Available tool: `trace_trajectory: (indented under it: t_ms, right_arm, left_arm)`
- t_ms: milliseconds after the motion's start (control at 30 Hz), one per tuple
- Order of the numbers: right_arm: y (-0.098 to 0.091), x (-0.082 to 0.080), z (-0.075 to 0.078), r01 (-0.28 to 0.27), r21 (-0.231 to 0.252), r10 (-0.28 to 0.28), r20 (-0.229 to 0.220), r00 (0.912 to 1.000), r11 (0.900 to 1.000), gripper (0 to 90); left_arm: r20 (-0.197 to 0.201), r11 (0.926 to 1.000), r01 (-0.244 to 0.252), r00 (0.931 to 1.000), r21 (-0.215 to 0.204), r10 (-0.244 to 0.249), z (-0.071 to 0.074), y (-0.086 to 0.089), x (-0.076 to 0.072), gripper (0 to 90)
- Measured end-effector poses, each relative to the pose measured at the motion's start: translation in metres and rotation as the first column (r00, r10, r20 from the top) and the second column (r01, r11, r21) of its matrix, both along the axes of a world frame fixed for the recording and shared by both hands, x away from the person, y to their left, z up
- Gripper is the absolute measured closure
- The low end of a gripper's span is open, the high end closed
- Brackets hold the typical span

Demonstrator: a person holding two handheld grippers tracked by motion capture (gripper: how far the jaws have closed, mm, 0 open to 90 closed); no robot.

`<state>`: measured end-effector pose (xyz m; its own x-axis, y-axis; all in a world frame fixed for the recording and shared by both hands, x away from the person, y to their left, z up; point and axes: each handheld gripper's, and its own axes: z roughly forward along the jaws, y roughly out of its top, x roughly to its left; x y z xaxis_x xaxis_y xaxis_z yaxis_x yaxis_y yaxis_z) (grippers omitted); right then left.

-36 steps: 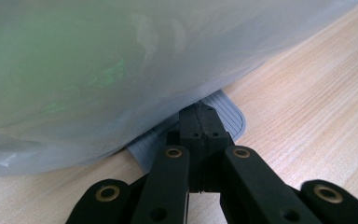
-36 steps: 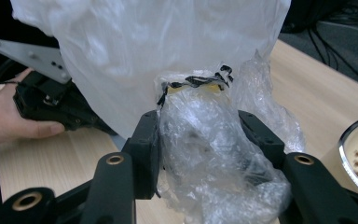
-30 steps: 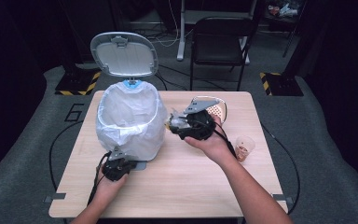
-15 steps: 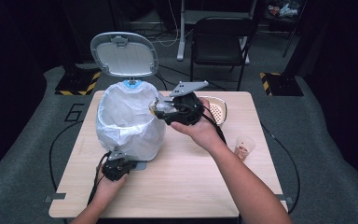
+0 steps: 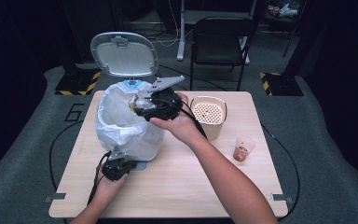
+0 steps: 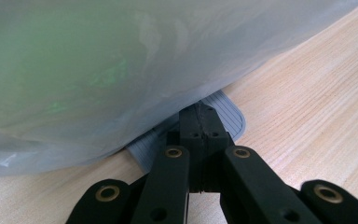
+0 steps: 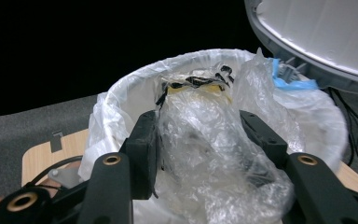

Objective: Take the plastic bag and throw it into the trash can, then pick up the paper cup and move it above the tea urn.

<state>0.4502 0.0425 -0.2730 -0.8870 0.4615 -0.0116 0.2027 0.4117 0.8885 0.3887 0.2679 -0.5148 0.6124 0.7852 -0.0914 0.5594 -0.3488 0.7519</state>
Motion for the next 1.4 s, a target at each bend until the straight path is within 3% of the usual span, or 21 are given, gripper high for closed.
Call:
trace_trajectory:
  t_ms: [67, 133, 200, 267, 367, 433, 533, 733, 800, 833, 900, 933, 967, 1000, 1067, 1100, 1167, 1200, 1300, 1400]
  right_arm:
    - [0.006, 0.002, -0.002, -0.003, 0.009, 0.003, -0.007, 1.0000, 1.0000, 51.1]
    - [0.011, 0.005, -0.004, -0.003, 0.018, 0.003, -0.015, 0.9999, 0.9998, 48.9]
    - [0.015, 0.007, -0.006, -0.009, 0.033, 0.010, -0.017, 0.9998, 0.9994, 38.9]
    - [0.017, 0.006, -0.006, 0.007, 0.043, -0.007, 0.012, 0.9999, 0.9990, 26.7]
    - [0.017, 0.004, -0.006, 0.025, 0.064, -0.026, 0.021, 0.9994, 0.9976, 17.1]
    - [0.016, 0.002, -0.005, 0.025, 0.046, -0.027, 0.034, 0.9991, 0.9986, 17.2]
    - [0.015, 0.002, -0.004, 0.034, 0.054, -0.037, 0.042, 0.9985, 0.9980, 16.7]
    - [0.010, -0.001, -0.003, 0.040, 0.052, -0.043, 0.047, 0.9980, 0.9978, 21.0]
    - [0.004, -0.005, -0.003, 0.038, 0.046, -0.040, 0.044, 0.9982, 0.9982, 22.6]
    - [0.000, -0.008, -0.004, 0.044, 0.041, -0.046, 0.054, 0.9974, 0.9982, 22.8]
    - [-0.009, -0.015, -0.005, 0.045, 0.032, -0.047, 0.077, 0.9960, 0.9985, 23.7]
    - [-0.014, -0.018, -0.006, 0.046, 0.030, -0.048, 0.082, 0.9955, 0.9985, 23.6]
    - [-0.019, -0.022, -0.007, 0.056, 0.026, -0.058, 0.086, 0.9946, 0.9981, 23.7]
    - [-0.025, -0.025, -0.008, 0.061, 0.027, -0.063, 0.088, 0.9941, 0.9978, 24.5]
    - [-0.035, -0.029, -0.010, 0.077, 0.029, -0.079, 0.074, 0.9941, 0.9966, 25.5]
    - [-0.041, -0.032, -0.012, 0.089, 0.027, -0.091, 0.067, 0.9936, 0.9957, 26.4]
    - [-0.052, -0.035, -0.018, 0.111, 0.019, -0.111, 0.051, 0.9925, 0.9937, 26.3]
    - [-0.058, -0.036, -0.022, 0.119, 0.012, -0.120, 0.051, 0.9915, 0.9928, 26.3]
    - [-0.075, -0.039, -0.034, 0.140, -0.005, -0.140, 0.059, 0.9884, 0.9901, 24.8]
    - [-0.092, -0.041, -0.044, 0.173, 0.003, -0.173, 0.049, 0.9837, 0.9849, 23.8]
  left_arm:
    - [0.012, 0.9999, 0.012, 0.9998, 0.009, -0.012, 0.000, 0.001, 0.001, 90.0]
    - [-0.002, 1.0000, -0.003, 1.0000, -0.005, 0.003, 0.000, -0.001, 0.000, 90.0]
    - [0.012, 0.9998, 0.012, 0.9999, 0.017, -0.012, 0.001, 0.000, 0.001, 90.0]
    - [0.019, 0.9999, 0.009, 0.9998, 0.014, -0.009, 0.000, 0.000, 0.001, 90.0]
    - [0.015, 0.9998, 0.011, 0.9998, 0.016, -0.012, 0.000, 0.000, 0.001, 90.0]
    - [0.014, 0.9998, 0.011, 0.9998, 0.014, -0.011, 0.000, 0.000, 0.001, 90.0]
    - [0.006, 0.9995, -0.016, 0.9999, -0.028, 0.016, -0.001, -0.002, -0.001, 90.0]
    - [0.003, 0.9998, -0.010, 0.9999, -0.019, 0.010, 0.000, -0.001, 0.000, 90.0]
    - [0.010, 0.9999, 0.014, 0.9999, 0.008, -0.014, 0.000, 0.001, 0.001, 90.0]
    - [0.010, 0.9999, 0.012, 0.9999, 0.012, -0.012, 0.000, 0.001, 0.001, 90.0]
    - [-0.015, 0.9993, -0.021, 0.9997, -0.030, 0.020, -0.001, -0.002, -0.001, 90.0]
    - [0.012, 0.9999, 0.009, 0.9999, 0.003, -0.009, 0.000, 0.001, 0.001, 90.0]
    - [0.005, 0.9998, -0.008, 1.0000, -0.017, 0.008, 0.000, -0.001, 0.000, 90.0]
    - [0.006, 1.0000, 0.004, 1.0000, 0.002, -0.004, 0.000, 0.000, 0.000, 90.0]
    - [0.007, 1.0000, 0.002, 1.0000, 0.002, -0.002, 0.000, 0.000, 0.000, 90.0]
    - [0.009, 0.9997, -0.016, 0.9998, -0.021, 0.016, 0.000, -0.002, -0.001, 90.0]
    - [0.002, 0.9999, 0.005, 1.0000, 0.009, -0.005, 0.001, 0.001, 0.000, 90.0]
    - [0.006, 0.9998, -0.014, 0.9999, -0.015, 0.014, 0.000, -0.001, 0.000, 90.0]
    - [0.007, 1.0000, 0.003, 1.0000, 0.004, -0.003, 0.000, 0.000, 0.000, 90.0]
    - [0.008, 1.0000, -0.003, 1.0000, -0.008, 0.003, 0.000, 0.000, 0.000, 90.0]
